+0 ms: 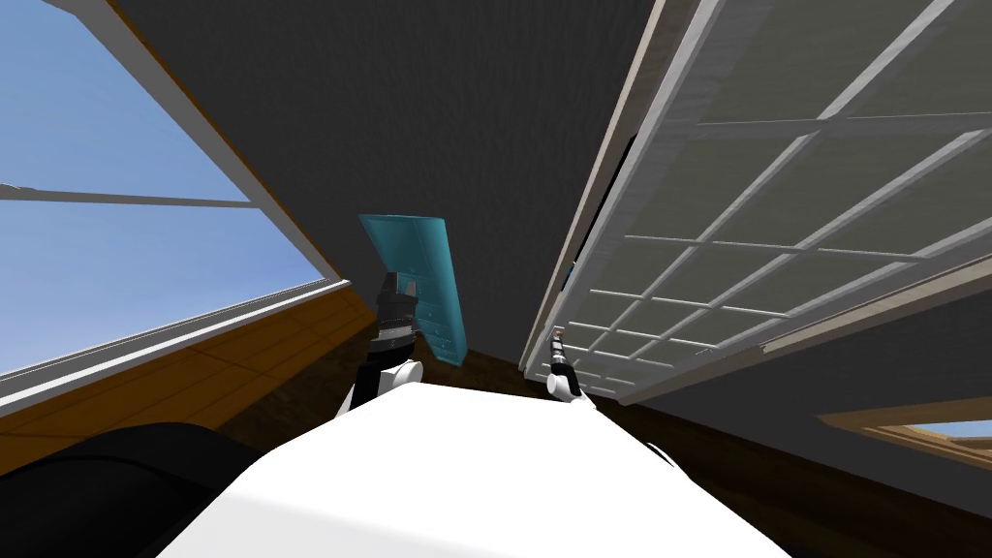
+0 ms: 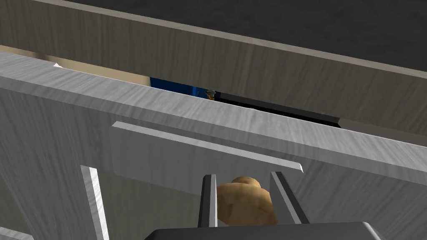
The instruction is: Pull the door open
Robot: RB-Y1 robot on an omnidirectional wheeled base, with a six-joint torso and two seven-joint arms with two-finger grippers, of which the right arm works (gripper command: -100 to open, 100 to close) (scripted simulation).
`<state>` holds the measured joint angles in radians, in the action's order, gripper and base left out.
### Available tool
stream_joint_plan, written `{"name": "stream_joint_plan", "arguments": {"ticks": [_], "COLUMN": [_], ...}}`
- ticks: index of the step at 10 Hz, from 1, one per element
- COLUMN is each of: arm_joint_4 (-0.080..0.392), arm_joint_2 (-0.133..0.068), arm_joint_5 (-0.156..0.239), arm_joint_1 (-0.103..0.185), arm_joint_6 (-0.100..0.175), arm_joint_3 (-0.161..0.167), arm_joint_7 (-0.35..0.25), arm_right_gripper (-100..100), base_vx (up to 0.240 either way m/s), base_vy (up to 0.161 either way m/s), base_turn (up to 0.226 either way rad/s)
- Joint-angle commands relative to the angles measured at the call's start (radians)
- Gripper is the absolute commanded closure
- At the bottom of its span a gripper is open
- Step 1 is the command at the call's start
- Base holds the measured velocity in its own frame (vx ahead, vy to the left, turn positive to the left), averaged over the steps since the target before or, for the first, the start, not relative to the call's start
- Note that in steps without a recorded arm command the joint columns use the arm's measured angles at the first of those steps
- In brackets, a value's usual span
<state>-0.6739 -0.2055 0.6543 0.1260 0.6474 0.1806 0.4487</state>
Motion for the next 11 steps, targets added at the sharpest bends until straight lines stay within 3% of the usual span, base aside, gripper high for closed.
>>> {"name": "stream_joint_plan", "arguments": {"ticks": [1,2,4,11], "arm_joint_4": [0.035,0.037,0.037,0.042], "arm_joint_2": [-0.018,-0.019,-0.019,-0.023], "arm_joint_5": [0.006,0.007,0.007,0.008], "arm_joint_1": [-0.005,-0.006,-0.006,-0.010], "arm_joint_6": [0.009,0.015,0.015,0.040], "arm_joint_3": [-0.013,-0.016,-0.016,-0.028], "arm_joint_7": [-0.012,-0.054,-0.054,-0.220], "arm_right_gripper": [100,100,100,100], "base_vx": [0.015,-0.013,-0.024,-0.029], "base_vy": [-0.001,-0.006,-0.007,-0.009], "base_turn": [0.011,0.092,0.033,0.075]}}
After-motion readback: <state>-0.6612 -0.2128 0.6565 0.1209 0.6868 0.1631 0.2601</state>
